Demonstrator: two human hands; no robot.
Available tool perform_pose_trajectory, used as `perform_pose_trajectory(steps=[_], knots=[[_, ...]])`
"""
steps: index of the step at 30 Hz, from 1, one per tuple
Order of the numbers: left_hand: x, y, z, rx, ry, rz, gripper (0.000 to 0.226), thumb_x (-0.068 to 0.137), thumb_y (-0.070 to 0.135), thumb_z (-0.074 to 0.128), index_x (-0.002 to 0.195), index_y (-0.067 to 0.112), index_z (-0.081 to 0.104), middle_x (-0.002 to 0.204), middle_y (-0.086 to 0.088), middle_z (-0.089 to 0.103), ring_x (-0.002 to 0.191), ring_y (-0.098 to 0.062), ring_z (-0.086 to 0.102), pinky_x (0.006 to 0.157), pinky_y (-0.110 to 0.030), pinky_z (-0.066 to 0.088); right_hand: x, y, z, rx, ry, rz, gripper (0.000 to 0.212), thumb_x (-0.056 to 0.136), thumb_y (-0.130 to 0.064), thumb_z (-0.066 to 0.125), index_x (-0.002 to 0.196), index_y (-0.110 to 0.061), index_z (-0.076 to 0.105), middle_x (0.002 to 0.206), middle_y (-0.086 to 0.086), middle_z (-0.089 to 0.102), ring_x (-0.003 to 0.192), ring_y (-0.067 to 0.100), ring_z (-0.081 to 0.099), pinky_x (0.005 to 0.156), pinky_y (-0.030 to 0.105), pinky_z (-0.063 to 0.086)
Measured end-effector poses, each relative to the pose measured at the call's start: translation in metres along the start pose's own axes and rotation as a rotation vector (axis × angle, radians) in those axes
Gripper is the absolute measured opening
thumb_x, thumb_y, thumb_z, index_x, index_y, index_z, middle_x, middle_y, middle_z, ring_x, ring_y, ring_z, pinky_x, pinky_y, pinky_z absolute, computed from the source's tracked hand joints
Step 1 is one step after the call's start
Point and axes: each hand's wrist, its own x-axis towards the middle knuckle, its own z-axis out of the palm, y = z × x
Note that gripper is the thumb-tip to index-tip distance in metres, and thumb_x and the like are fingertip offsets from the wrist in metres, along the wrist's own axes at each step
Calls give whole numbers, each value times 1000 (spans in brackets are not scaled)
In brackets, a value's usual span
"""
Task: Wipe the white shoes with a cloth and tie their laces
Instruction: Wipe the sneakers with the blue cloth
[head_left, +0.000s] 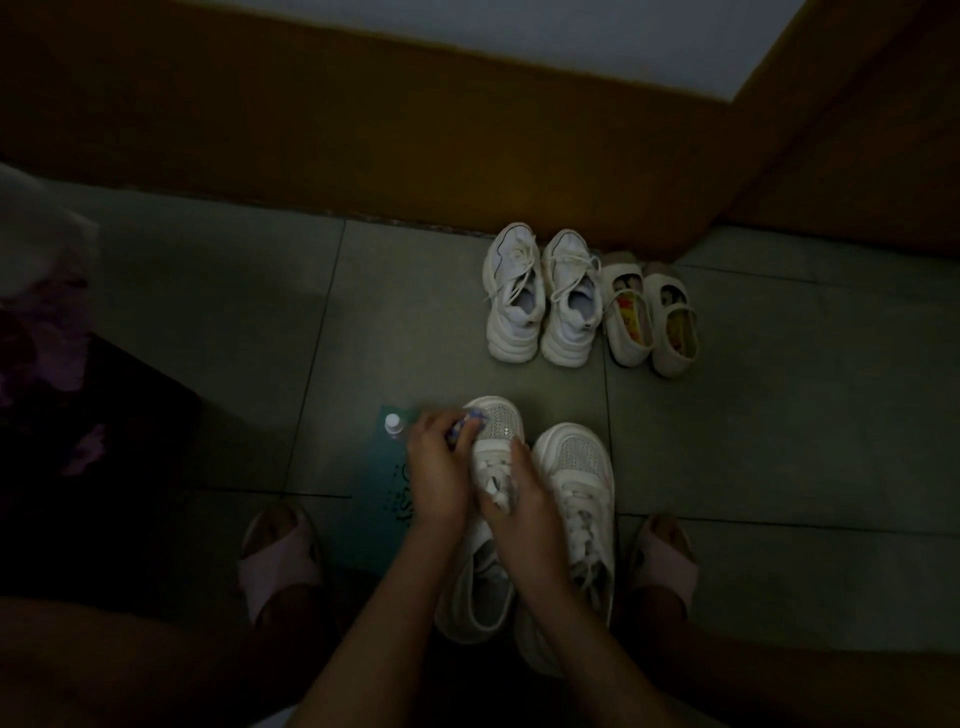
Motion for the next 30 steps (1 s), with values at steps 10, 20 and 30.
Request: perform_pose_trajectory(steps=[10,20,30], knots=[[-20,-7,-3,-6,58,-56,16,89,22,61,96,11,71,93,-5,68,84,-15,64,80,-31,51,-1,3,-2,47,-4,-3,72,87,-19,60,148,-18,22,150,2,35,136,13,35,112,31,32],[-52,-14,-14,-7,146,-118,14,84,17,67,93,7,72,91,-8,67,84,-17,61,75,-15,40,0,4,-4,70,-18,-5,72,87,-17,63,148,-16,23,150,2,34,135,13,37,104,16,30],[-68,-10,-22,-104,163,-230,11,85,14,65,91,9,73,88,-2,71,82,-12,66,68,-2,41,-1,4,-5,67,-30,-7,74,87,-19,63,148,-17,22,151,2,33,136,12,35,111,26,33]])
